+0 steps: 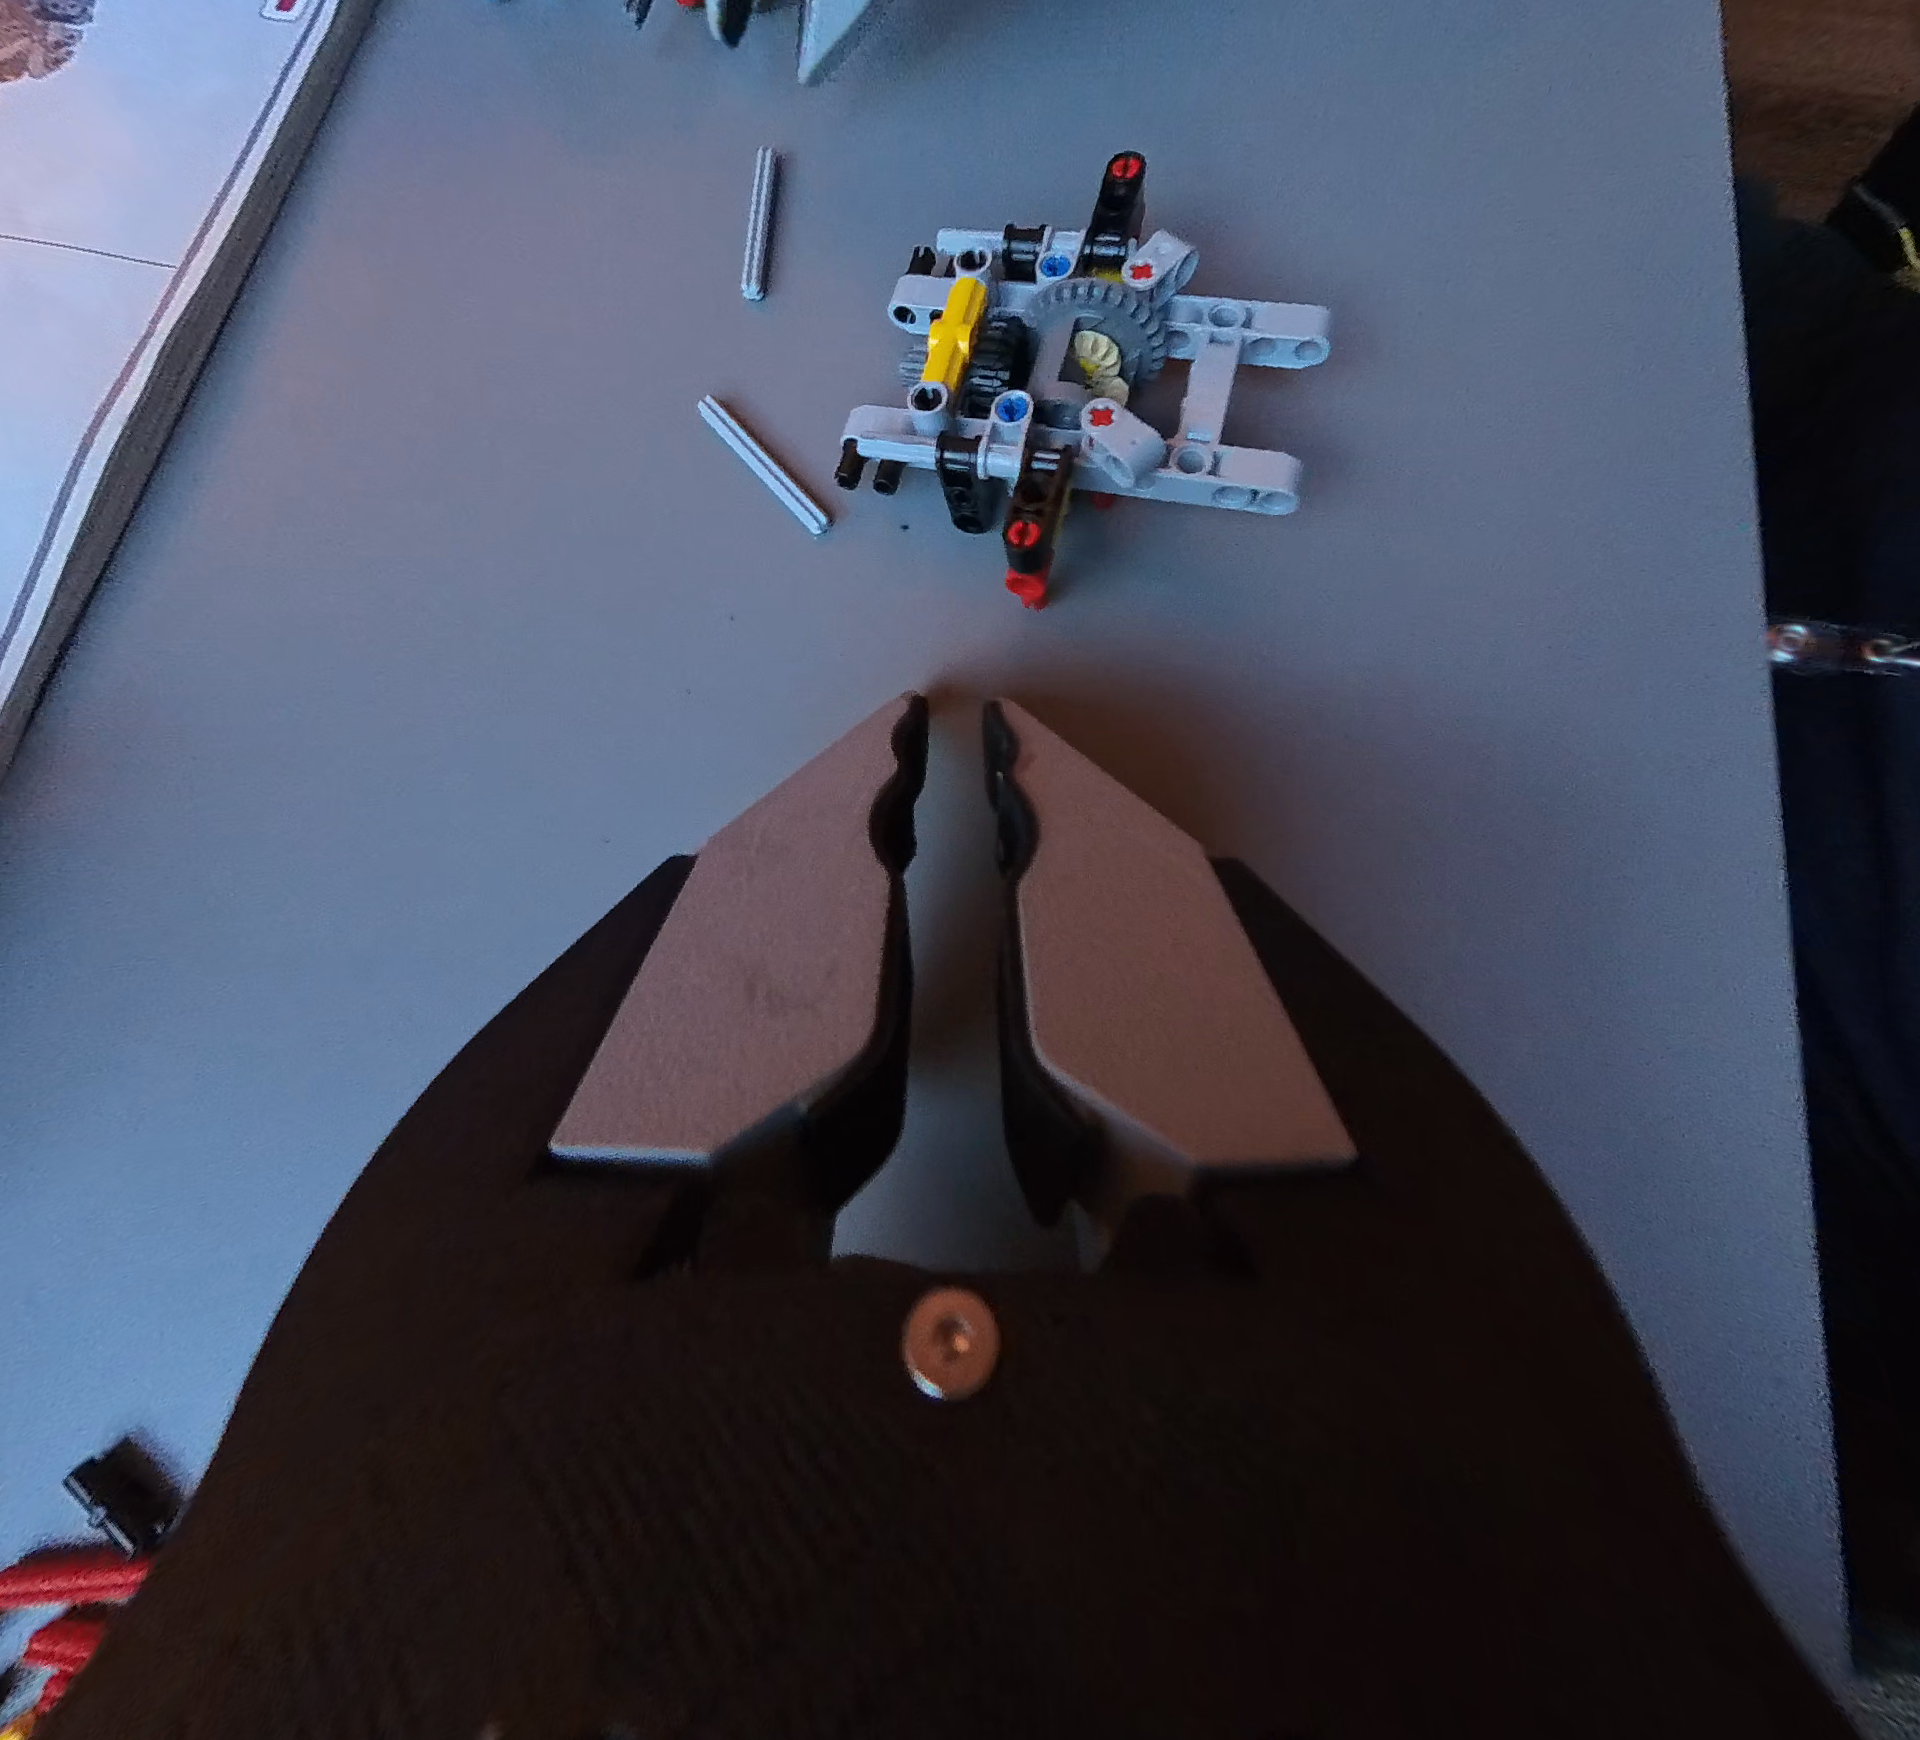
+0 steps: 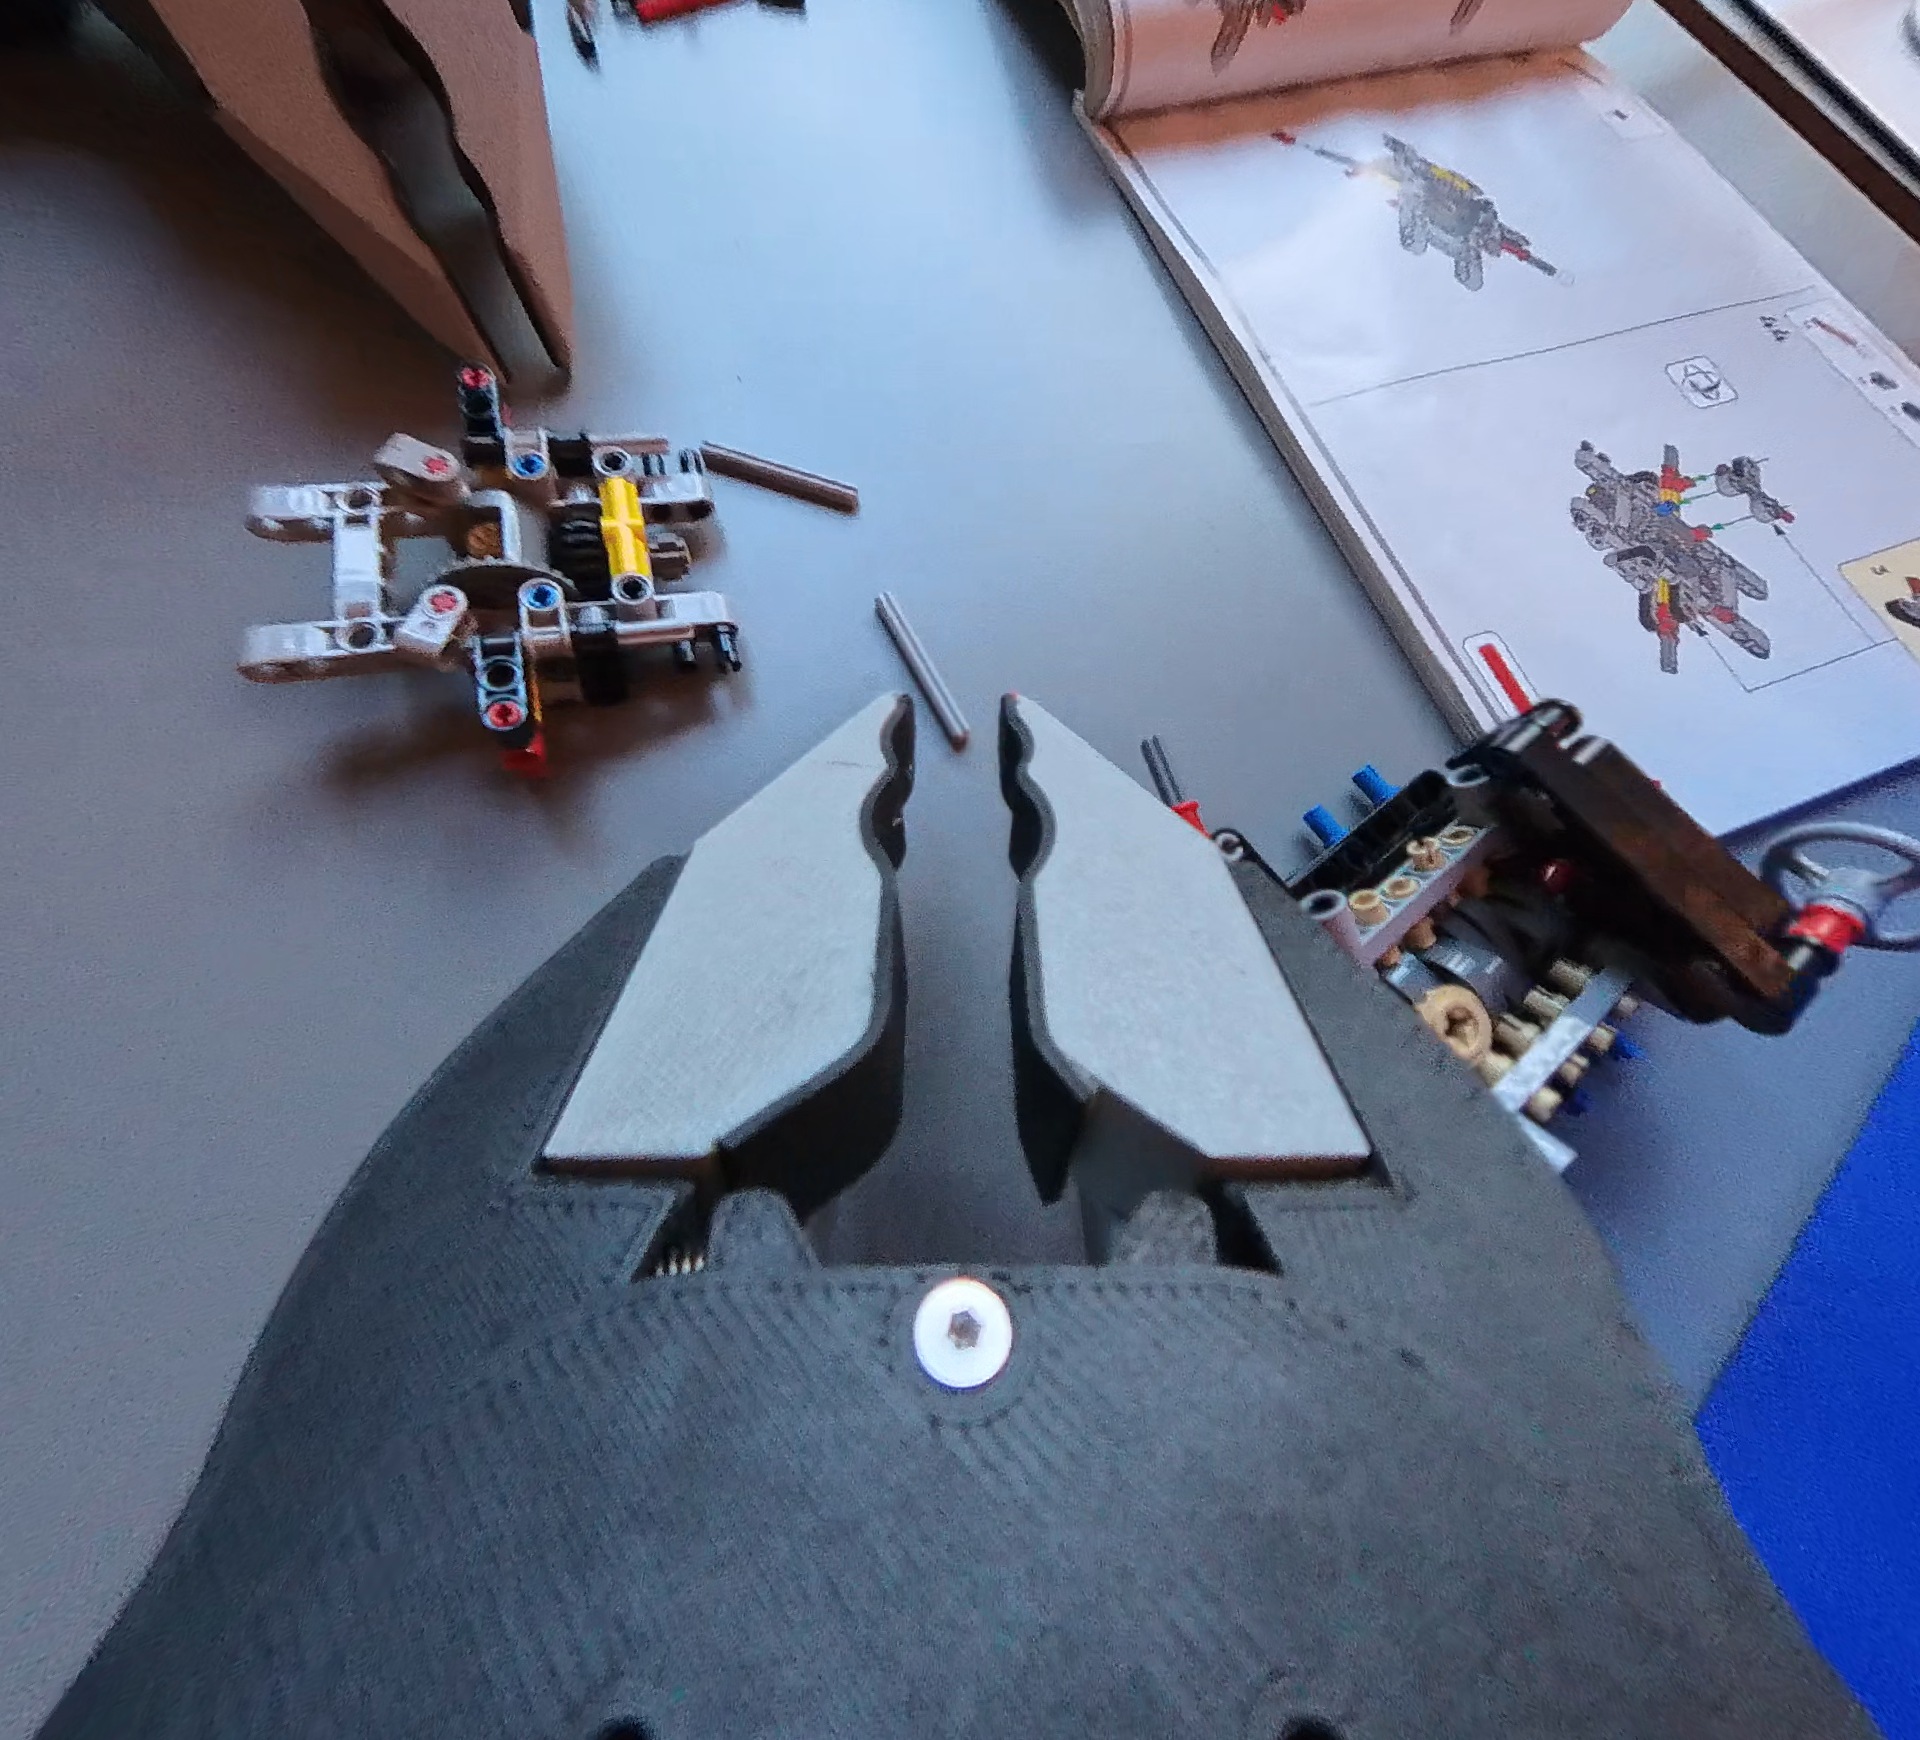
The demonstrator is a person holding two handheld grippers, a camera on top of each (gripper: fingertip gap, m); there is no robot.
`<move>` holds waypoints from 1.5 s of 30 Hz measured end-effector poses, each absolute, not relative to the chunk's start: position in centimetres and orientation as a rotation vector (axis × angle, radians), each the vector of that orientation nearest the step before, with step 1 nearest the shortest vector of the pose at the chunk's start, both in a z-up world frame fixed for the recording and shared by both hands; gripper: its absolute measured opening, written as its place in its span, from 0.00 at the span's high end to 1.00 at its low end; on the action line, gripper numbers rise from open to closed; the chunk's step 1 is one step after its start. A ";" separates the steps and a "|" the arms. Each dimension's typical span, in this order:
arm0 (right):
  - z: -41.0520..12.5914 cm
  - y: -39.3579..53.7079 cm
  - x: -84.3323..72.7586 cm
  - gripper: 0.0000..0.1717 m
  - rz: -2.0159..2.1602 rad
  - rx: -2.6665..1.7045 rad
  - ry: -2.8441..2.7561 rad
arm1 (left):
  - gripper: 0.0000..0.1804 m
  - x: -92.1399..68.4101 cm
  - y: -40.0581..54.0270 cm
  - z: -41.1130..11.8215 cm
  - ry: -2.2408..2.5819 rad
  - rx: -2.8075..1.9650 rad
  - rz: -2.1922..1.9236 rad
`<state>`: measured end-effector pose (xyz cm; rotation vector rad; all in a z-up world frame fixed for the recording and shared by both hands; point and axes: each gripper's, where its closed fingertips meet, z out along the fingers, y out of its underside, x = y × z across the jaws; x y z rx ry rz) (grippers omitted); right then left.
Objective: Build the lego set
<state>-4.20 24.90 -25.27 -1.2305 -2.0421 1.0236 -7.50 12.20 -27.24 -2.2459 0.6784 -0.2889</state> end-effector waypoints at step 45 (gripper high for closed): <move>-27.3 24.3 -4.4 0.95 0.857 -1.224 -2.153 | 0.95 -7.7 12.6 -26.5 0.628 -2.216 -0.344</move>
